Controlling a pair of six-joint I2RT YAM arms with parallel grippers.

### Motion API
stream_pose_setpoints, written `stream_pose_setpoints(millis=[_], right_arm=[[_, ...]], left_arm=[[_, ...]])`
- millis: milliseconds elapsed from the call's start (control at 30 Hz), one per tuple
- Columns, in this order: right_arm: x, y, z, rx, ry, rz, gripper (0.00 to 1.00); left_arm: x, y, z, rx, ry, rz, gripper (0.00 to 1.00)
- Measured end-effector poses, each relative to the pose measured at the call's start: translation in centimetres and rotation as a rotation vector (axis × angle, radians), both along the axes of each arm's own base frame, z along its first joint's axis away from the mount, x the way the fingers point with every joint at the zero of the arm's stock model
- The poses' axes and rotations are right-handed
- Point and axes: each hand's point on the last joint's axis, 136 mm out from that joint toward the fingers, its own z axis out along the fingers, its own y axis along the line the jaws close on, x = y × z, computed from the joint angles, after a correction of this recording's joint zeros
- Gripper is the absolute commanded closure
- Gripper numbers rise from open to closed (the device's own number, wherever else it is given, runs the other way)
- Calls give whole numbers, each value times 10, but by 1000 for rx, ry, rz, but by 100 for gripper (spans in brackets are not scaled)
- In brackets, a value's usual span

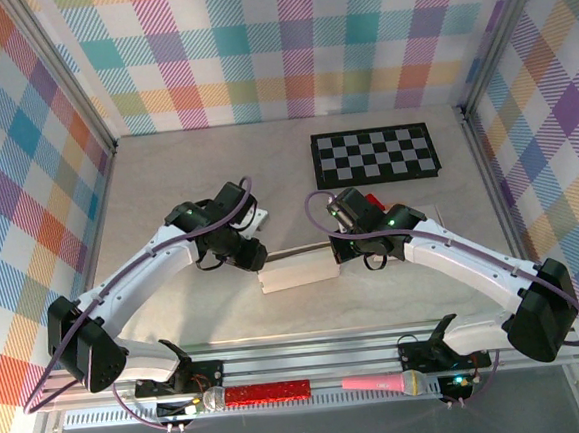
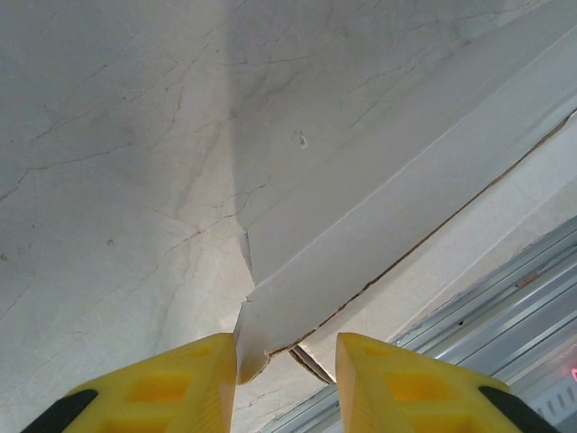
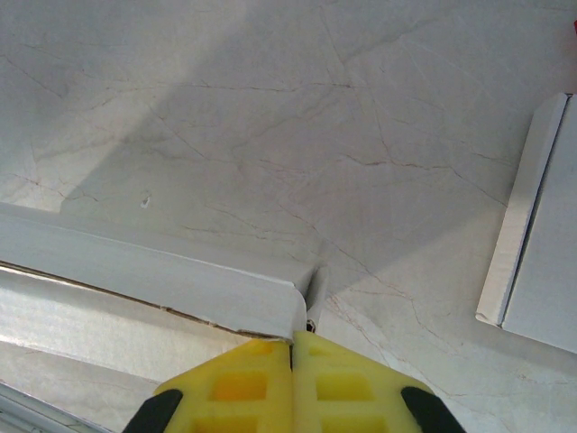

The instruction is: Fold the paper box

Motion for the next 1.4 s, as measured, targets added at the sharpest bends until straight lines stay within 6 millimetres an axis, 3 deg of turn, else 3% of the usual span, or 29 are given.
stream_pose_setpoints(millis=[133,333,500,800,1033,1167,1400], right_arm=[[0,0,-1,-1,1,0,100],[0,0,-1,-1,0,0,100],[0,0,-1,-1,0,0,100],[0,0,-1,-1,0,0,100],[1,0,-1,-2,-1,-1,100],[1,0,0,-1,-2,-1,100],[1,0,-1,-2,-2,-2,100]], left_arm=[[-2,1,0,8,3,-7,38],[-4,1,21,-17,-98,-155,33],[-1,-6,28,-10,-153,-304,32],[-1,-17,10,22,-162,-556,31],[-17,-36,-5,21,-129,-718,32],[-25,-43,-11,33,-116,-767,36],[-20,-43,-17,64,-131,-771,51]])
